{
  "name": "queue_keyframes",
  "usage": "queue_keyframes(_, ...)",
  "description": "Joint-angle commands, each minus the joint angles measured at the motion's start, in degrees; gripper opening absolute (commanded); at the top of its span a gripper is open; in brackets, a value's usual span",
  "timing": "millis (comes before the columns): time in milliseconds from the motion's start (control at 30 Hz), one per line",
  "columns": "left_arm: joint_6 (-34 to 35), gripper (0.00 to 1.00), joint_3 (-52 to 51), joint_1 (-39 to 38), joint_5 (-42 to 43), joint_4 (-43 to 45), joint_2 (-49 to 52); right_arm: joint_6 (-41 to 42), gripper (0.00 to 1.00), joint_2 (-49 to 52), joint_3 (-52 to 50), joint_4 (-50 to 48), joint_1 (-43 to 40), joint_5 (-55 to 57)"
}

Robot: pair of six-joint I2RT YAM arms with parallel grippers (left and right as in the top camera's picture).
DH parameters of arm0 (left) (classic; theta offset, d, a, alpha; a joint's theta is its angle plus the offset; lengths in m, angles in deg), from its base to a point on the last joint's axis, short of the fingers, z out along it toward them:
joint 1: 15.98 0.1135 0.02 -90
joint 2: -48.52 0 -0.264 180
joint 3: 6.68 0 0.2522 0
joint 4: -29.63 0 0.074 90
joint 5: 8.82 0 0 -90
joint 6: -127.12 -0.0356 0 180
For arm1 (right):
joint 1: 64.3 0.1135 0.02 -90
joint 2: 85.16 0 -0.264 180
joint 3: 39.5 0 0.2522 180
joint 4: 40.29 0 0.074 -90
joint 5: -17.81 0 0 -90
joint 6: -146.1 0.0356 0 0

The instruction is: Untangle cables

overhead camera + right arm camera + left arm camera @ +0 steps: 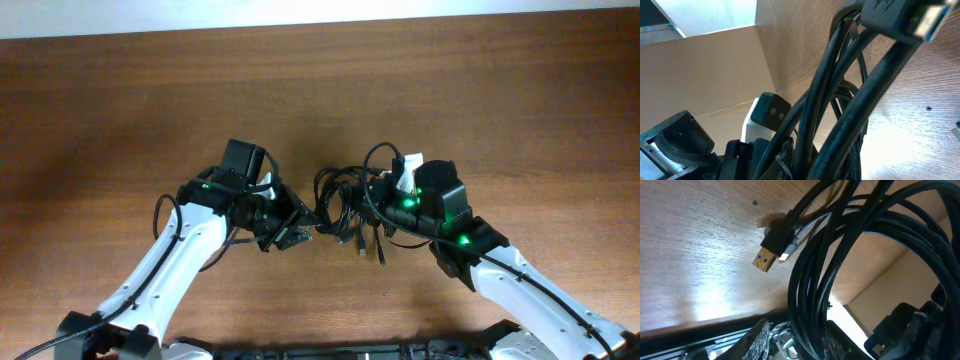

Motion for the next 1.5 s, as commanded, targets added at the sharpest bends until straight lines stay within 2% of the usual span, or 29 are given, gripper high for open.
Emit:
queue_keyframes(0,3.06,0.38,-0.90,-0.28,0.37,0.15,-0.04,0.02,0.04,0.09,0.04,-0.44,0.55,-0.79)
queue_keyframes(133,6.23,0.44,-0.94,-2.56,-2.29,0.68,-0.04,0.02,0.04,0.09,0.04,-0.44,0.55,-0.83)
queue_keyframes(300,9.31,0.36,-0.94,-4.02,-5.88,2.10,-0.04,0.02,0.04,0.09,0.04,-0.44,0.55,-1.33)
queue_keyframes(567,13.22,0.26,-1.07,-4.83,-7.10,3.41,-0.04,0.02,0.04,0.09,0.04,-0.44,0.55,-1.42)
queue_keyframes(800,19.39,0.30,-1.09,-6.73,-4.85,4.68,-0.04,0.02,0.04,0.09,0.04,-0.44,0.55,-1.44)
queue_keyframes(867,19.56,0.25,-1.09,-6.73,-4.31,4.70,-0.04,0.02,0.04,0.09,0.04,-0.44,0.55,-1.44)
queue_keyframes(967,19.54,0.04,-1.09,-6.73,-4.52,4.68,-0.04,0.02,0.04,0.09,0.04,-0.44,0.55,-1.73)
queue_keyframes(1000,19.54,0.00,-1.09,-6.73,-4.57,4.70,-0.04,0.02,0.04,0.09,0.04,-0.44,0.55,-1.86)
queue_keyframes(1267,19.52,0.00,-1.09,-6.73,-6.08,4.68,-0.04,-0.04,0.04,0.09,0.04,-0.42,0.55,-1.88)
queue_keyframes(1300,19.52,0.00,-1.09,-6.73,-6.78,4.68,-0.04,-0.96,0.07,0.09,0.04,-0.39,0.55,-1.88)
queue_keyframes(1367,19.52,0.00,-1.09,-6.73,-8.70,4.68,-0.04,-6.64,0.40,0.09,0.04,0.13,0.55,-1.86)
queue_keyframes(1467,19.04,0.00,-1.09,-5.73,-10.10,4.66,-0.04,-18.47,0.69,0.09,0.04,6.23,0.44,-0.35)
